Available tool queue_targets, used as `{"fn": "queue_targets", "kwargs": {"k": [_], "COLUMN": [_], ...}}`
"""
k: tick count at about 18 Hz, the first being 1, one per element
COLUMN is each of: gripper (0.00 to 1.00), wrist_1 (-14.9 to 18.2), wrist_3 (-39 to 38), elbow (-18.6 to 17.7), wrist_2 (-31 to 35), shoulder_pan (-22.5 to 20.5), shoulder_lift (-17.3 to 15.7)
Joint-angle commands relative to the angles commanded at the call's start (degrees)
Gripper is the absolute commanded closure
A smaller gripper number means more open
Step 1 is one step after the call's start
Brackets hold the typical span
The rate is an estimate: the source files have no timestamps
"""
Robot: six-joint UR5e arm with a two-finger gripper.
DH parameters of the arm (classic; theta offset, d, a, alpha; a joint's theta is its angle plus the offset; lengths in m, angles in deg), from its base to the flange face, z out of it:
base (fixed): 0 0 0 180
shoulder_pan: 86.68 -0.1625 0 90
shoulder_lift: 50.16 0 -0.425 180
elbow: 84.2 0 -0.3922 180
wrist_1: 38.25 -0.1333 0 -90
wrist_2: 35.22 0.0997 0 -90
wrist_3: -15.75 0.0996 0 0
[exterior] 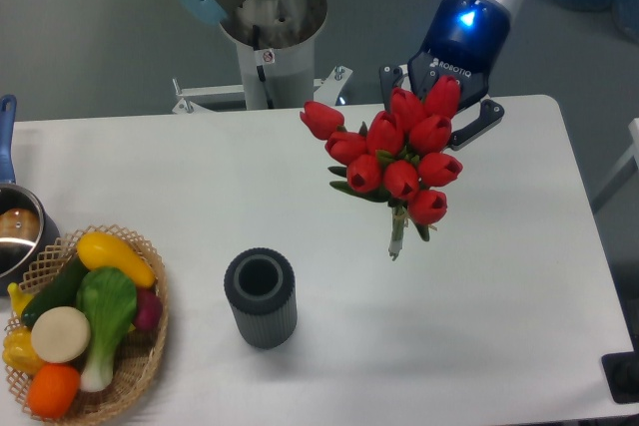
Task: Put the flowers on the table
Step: 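Carry the red tulip bouquet in the gripper, lowering it toward the table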
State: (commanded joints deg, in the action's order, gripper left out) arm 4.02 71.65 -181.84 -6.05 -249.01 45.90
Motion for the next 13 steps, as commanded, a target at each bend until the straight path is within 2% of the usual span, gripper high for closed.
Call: {"fn": "queue_targets", "kwargs": {"k": [3,7,9,12,13], "gripper": [0.74,0.74,0.74,0.75,0.75], "wrist_1": [0.09,0.61,0.79,1.05,1.14], "wrist_3": [0.26,0.26,0.26,0.44,0.61], "elbow": [0.0,-0.62,-0.88,-1.14,-1.66], "wrist_2": [6.24,11.16,17.13,23.37,27.4], "shoulder_pan": [0.26,0.53,0.88,3.07,4.64], "shoulder_lift": [-0.7,-1.4,-1.85,-1.58,-1.23]}}
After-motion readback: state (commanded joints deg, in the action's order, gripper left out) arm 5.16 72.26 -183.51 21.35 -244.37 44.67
